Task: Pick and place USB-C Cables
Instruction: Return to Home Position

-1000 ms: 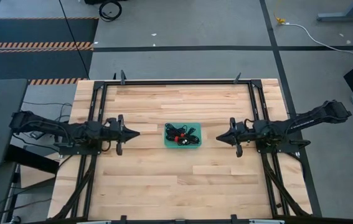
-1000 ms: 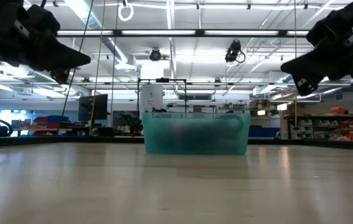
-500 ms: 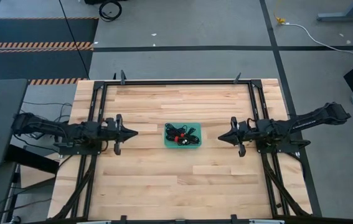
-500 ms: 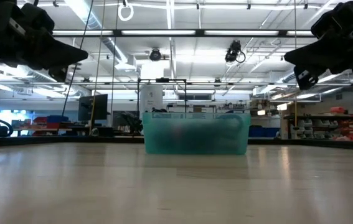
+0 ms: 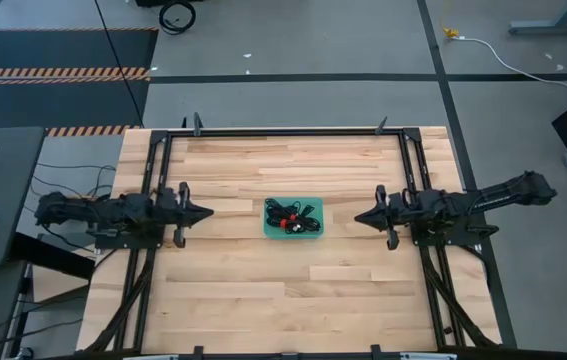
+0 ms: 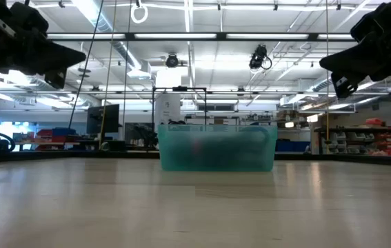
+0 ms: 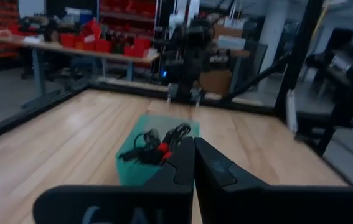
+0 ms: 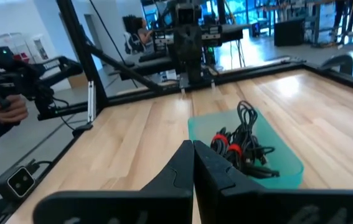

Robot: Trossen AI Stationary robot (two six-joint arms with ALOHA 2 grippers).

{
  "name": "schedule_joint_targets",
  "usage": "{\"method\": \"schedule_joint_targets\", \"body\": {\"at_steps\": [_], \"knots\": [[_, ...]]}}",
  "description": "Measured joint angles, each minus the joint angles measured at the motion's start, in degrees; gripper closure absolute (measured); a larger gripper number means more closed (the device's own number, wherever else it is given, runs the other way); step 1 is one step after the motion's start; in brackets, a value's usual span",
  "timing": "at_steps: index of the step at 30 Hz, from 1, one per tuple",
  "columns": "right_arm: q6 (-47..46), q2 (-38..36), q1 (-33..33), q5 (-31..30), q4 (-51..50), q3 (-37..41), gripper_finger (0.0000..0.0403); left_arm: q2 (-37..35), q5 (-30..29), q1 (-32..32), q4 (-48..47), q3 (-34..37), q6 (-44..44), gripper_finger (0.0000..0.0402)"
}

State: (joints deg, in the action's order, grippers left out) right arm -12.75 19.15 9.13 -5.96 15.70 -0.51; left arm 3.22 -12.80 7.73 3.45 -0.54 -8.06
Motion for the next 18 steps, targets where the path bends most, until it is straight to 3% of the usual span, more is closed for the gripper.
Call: {"method": "schedule_joint_targets", "body": {"at_steps": [7, 18], "knots": [[2.3, -1.2, 0.0, 0.0, 0.0, 0.0, 0.0398, -2.8, 7.0, 0.0, -0.5, 0.0, 1.5, 0.0395], [2.1, -0.9, 0.0, 0.0, 0.0, 0.0, 0.0393, -2.5, 7.2, 0.0, -0.7, 0.1, -0.3, 0.0382]]}}
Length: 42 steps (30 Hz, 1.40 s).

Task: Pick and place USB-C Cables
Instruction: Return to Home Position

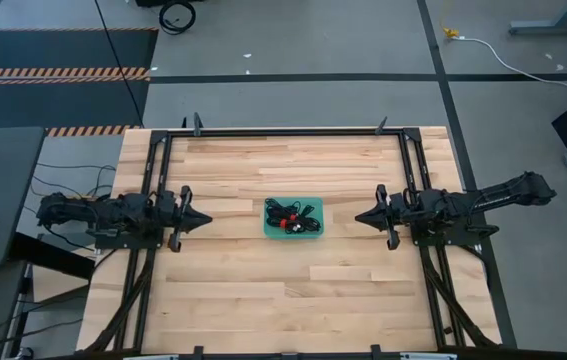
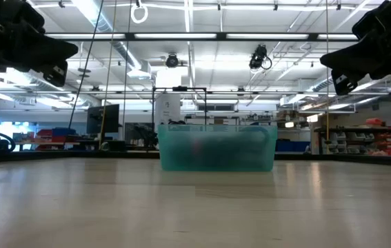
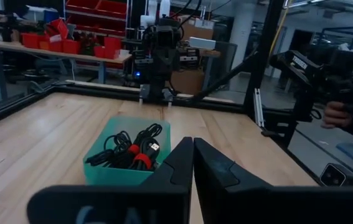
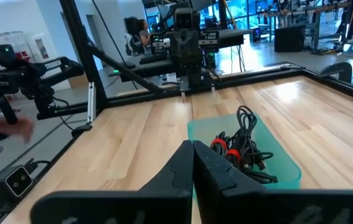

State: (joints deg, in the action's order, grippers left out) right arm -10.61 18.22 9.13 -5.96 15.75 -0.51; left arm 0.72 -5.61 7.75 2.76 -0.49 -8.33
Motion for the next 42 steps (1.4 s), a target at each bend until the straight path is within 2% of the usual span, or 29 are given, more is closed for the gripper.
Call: {"method": "schedule_joint_targets", "body": {"at_steps": [42], "knots": [[0.3, 0.0, 0.0, 0.0, 0.0, 0.0, 0.0391, 0.0, -0.1, 0.0, 0.0, 0.0, 0.0, 0.038]]}}
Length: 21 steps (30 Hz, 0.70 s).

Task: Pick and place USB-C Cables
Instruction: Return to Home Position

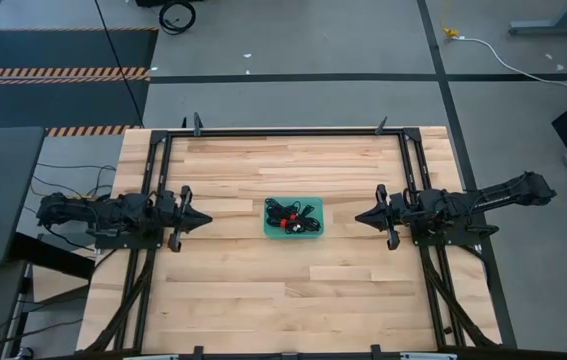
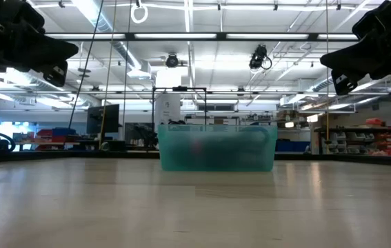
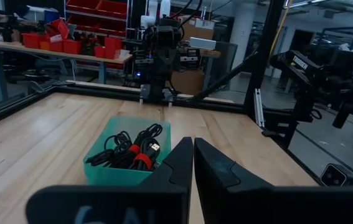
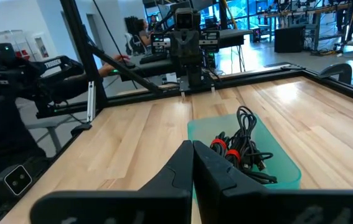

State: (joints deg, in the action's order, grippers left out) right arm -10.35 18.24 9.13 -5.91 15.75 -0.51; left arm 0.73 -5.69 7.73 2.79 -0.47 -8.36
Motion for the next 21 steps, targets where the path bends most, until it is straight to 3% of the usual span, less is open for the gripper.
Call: {"method": "schedule_joint_targets", "body": {"at_steps": [21], "knots": [[0.0, 0.0, 0.0, 0.0, 0.0, 0.0, 0.0392, 0.0, 0.0, 0.0, 0.0, 0.0, 0.0, 0.0377]]}}
